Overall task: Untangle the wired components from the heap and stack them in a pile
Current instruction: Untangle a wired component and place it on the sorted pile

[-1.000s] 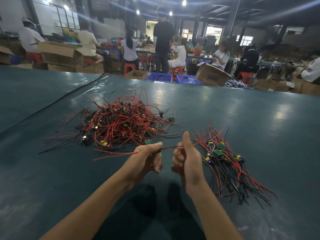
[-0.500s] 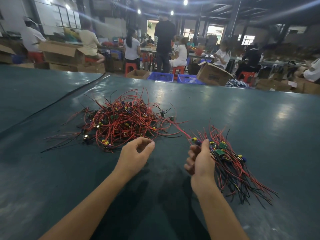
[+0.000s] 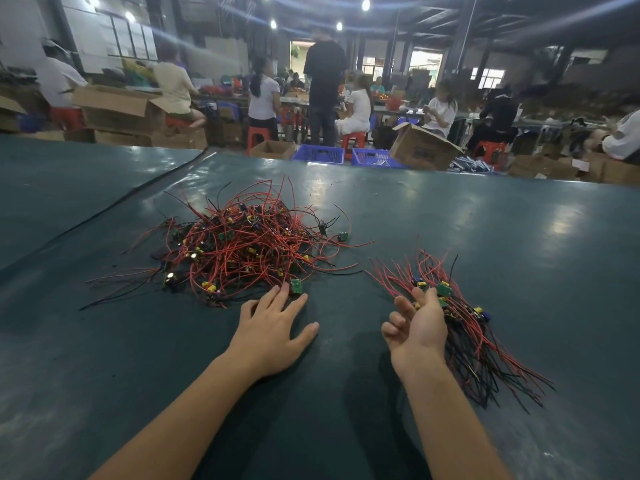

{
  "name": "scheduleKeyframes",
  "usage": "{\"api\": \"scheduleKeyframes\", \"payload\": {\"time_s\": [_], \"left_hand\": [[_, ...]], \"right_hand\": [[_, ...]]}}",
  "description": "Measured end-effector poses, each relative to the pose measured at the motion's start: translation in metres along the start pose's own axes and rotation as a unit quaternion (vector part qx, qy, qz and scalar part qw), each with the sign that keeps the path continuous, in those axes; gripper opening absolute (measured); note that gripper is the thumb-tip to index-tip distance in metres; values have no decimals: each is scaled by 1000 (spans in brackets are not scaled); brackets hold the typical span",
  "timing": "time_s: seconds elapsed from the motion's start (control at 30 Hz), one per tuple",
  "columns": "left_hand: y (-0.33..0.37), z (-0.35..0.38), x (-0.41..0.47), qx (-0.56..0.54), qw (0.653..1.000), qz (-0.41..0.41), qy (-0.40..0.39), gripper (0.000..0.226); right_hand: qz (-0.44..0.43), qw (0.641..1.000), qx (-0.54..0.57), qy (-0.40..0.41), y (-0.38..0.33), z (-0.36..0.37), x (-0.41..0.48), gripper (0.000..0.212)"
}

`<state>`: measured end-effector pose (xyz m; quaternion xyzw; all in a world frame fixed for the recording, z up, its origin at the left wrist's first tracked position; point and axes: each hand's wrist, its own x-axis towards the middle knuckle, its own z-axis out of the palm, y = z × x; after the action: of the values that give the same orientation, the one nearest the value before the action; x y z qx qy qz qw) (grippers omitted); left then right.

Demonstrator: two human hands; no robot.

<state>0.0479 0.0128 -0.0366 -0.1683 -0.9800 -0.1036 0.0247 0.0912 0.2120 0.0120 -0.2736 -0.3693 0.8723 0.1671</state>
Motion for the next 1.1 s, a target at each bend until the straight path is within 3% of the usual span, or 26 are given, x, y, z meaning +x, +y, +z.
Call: {"api": "scheduleKeyframes", "payload": {"time_s": [0.13,0.37,0.53,0.67,0.73,0.83,0.97,1.1], "left_hand": [[1,-2,-1,-26,997,3,68,54],[4,-10,-8,-85,974,58,202,8],[16,-18,-13,-138,938,138,287,16],[25,-23,-16,-154,895,229,351,12],[30,-24,-18,-138,881,279,357,14],[33,-24,-19,-120,874,316,348,18],[33,-23,-20,-145,887,279,339,16],[36,-26,-23,-241,892,218,313,13]], "right_hand": [[-6,1000,-12,9,3,1,4,28],[4,999,-48,-7,7,3,2,17],[-2,984,-162,-71,12,8,-10,19],[-30,942,-289,-166,18,14,-26,31],[-33,930,-305,-204,21,17,-32,38],[-66,922,-315,-218,22,19,-37,31],[-96,932,-287,-198,23,18,-34,25],[-123,935,-276,-184,21,16,-34,14]]}}
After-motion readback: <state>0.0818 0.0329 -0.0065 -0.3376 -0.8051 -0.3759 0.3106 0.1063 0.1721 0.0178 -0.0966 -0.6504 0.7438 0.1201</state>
